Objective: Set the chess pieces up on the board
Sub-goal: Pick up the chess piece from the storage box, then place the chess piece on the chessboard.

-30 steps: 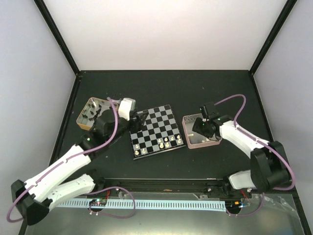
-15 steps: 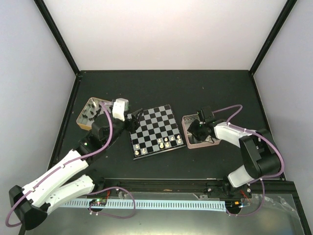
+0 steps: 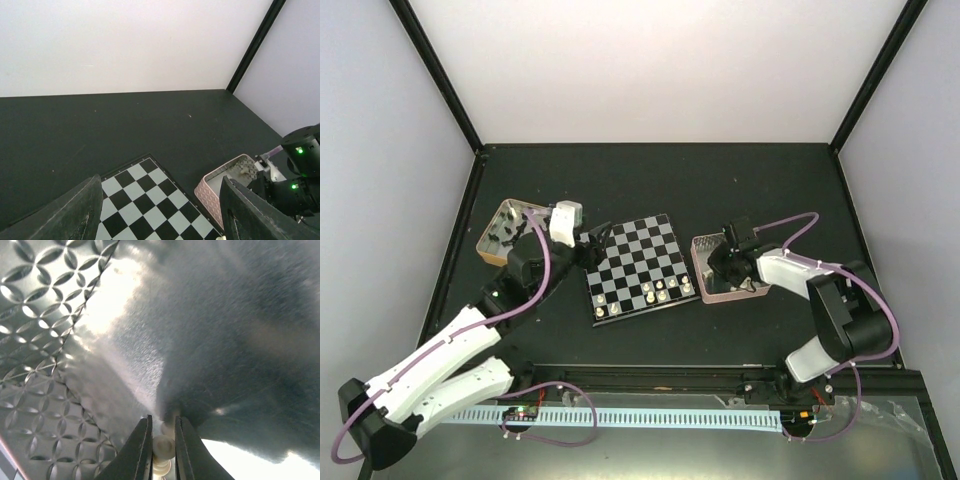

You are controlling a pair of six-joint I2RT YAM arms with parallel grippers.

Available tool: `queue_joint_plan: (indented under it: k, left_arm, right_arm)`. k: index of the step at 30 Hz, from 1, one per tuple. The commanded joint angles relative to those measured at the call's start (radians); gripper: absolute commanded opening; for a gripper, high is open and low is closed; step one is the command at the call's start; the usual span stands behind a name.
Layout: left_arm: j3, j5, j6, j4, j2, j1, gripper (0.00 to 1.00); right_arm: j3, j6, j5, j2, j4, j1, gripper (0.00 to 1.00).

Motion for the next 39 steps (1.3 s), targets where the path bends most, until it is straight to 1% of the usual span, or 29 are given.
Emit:
queue_joint_plan:
  k: [1,6,10,12,16,19,22,25,28,31,35,37,39]
  left_arm:
    - [0.022,-0.004,0.007,0.031,0.019,0.004,0.66]
    - [0.032,0.046,-0.010,0.034,0.053,0.004,0.67]
    - [0.047,0.159,-0.030,0.049,0.108,0.004,0.71]
    - [0.064,0.231,-0.048,0.052,0.152,0.004,0.72]
    - [0.113,0.420,-0.087,0.053,0.260,0.004,0.77]
    - [0.161,0.546,-0.106,0.035,0.353,0.005,0.78]
    - [0.205,0.634,-0.143,0.010,0.456,0.004,0.78]
    - [0.218,0.695,-0.182,0.021,0.533,0.003,0.72]
    - [0.210,0.736,-0.207,0.056,0.560,0.004,0.66]
    - [0.211,0.749,-0.216,0.069,0.571,0.004,0.55]
    - [0.212,0.729,-0.208,0.064,0.571,0.005,0.41]
    - [0.212,0.721,-0.203,0.063,0.571,0.003,0.37]
    - [0.212,0.718,-0.199,0.064,0.569,0.005,0.37]
  right_arm:
    - [-0.006,-0.056,0.106,-0.038,-0.043,-0.001,0.08]
    - [-0.009,-0.111,0.142,-0.139,-0.019,-0.001,0.07]
    - [-0.001,-0.154,0.121,-0.235,-0.009,-0.001,0.06]
    - [0.005,-0.176,0.067,-0.268,0.009,-0.001,0.06]
    - [0.017,-0.181,-0.123,-0.300,0.079,0.017,0.06]
    - [0.036,-0.163,-0.201,-0.312,0.129,0.063,0.06]
    - [0.057,-0.143,-0.258,-0.328,0.193,0.118,0.06]
    - [0.078,-0.138,-0.311,-0.334,0.256,0.153,0.06]
    - [0.098,-0.155,-0.348,-0.333,0.284,0.175,0.06]
    - [0.104,-0.168,-0.373,-0.332,0.296,0.184,0.06]
    - [0.103,-0.179,-0.386,-0.336,0.299,0.188,0.06]
    - [0.103,-0.190,-0.393,-0.337,0.298,0.191,0.06]
    - [0.104,-0.206,-0.393,-0.338,0.290,0.192,0.06]
